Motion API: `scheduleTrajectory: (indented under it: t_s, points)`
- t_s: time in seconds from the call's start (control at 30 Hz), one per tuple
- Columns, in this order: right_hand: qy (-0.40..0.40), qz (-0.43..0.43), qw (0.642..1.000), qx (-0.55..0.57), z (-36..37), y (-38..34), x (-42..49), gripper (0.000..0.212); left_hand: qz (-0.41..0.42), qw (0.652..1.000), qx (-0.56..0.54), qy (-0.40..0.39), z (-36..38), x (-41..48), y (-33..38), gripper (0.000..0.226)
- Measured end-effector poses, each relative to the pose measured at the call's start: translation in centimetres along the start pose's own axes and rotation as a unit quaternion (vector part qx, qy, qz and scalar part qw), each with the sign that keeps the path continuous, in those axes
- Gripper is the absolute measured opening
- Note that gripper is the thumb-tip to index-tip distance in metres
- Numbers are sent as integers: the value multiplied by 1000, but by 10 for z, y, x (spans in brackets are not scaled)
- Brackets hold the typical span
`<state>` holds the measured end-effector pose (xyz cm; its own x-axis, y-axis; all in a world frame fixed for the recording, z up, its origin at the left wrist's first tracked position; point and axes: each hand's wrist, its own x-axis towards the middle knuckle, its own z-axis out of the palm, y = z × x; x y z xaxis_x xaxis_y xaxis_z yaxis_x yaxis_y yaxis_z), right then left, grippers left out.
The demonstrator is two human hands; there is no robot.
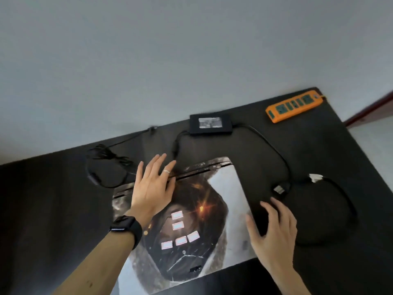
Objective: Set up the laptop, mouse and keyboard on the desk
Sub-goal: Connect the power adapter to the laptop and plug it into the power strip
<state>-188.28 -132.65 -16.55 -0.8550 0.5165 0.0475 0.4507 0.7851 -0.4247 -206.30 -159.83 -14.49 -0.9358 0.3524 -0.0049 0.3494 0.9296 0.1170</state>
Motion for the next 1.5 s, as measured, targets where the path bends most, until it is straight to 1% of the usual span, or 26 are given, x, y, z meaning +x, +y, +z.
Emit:
scheduleTrajectory:
  t_s: [0.07, 0.1, 0.13, 0.2, 0.27, 0.4, 0.47, 0.53, 0.6, 0.67, 0.73, 0.83, 0.87, 0.93, 1.0, 1.03, 1.1, 1.2, 1.27, 1.37, 1.43, 1.5]
  points:
    - [-20, 44, 997, -68, -9, 19, -11, 53, 21, 999, -21, -21, 9, 7, 27, 53]
    - [-27, 56, 994, -87, -11, 28, -14, 50, 14, 999, -29, -42, 11, 13, 42, 57]
    - [-31, 53, 993, -98, -12, 37, -15, 45, -3, 997, -37, -68, 13, 19, 55, 60]
    - [-19, 15, 995, -102, -9, 54, -13, 29, -50, 992, -52, -104, 16, 30, 74, 68]
    - [5, -23, 996, -90, -2, 64, 1, 23, -83, 989, -67, -105, 15, 33, 80, 72]
    - [29, -15, 997, -67, 3, 58, 60, 20, -116, 983, -111, -90, 15, 25, 84, 69]
    - [26, -3, 997, -67, 6, 54, 87, 20, -120, 981, -116, -95, 14, 19, 89, 69]
    - [4, 15, 997, -73, 8, 47, 106, 22, -123, 980, -118, -104, 14, 10, 91, 70]
    - [-18, 41, 995, -84, 7, 35, 113, 28, -124, 980, -115, -110, 15, -2, 92, 71]
    - [-18, 48, 995, -91, 3, 16, 107, 35, -120, 980, -115, -107, 18, -12, 93, 72]
    - [-11, 21, 996, -82, 2, -3, 97, 40, -112, 980, -125, -107, 19, -17, 92, 73]
    - [-34, -53, 998, -28, 13, -35, 84, 30, -99, 979, -155, -93, 20, -19, 78, 66]
    - [-43, -85, 995, -15, 18, -44, 83, 26, -88, 980, -160, -72, 19, -19, 72, 59]
    - [-65, -151, 986, -6, 32, -64, 85, 22, -82, 986, -148, 1, 16, -20, 49, 45]
    - [-84, -201, 976, -2, 48, -86, 91, 20, -111, 983, -124, 74, 12, -17, 19, 36]
    - [-91, -224, 970, 1, 57, -98, 94, 20, -134, 981, -108, 90, 8, -13, 1, 35]
    - [-110, -266, 958, -13, 72, -119, 99, 26, -173, 978, -79, 81, 1, -3, -32, 39]
    - [-119, -316, 940, -41, 84, -133, 97, 30, -204, 976, -61, 50, -6, 19, -74, 47]
    - [-108, -322, 940, -32, 86, -132, 96, 27, -204, 978, -28, 40, -5, 36, -95, 50]
    - [-101, -324, 940, -26, 88, -131, 96, 23, -228, 974, 8, -6, 2, 61, -116, 52]
    - [-101, -319, 942, -26, 89, -133, 98, 20, -229, 973, 32, -10, 8, 73, -119, 43]
    - [-107, -315, 943, -27, 89, -136, 98, 19, -185, 980, 51, 43, 10, 79, -116, 26]
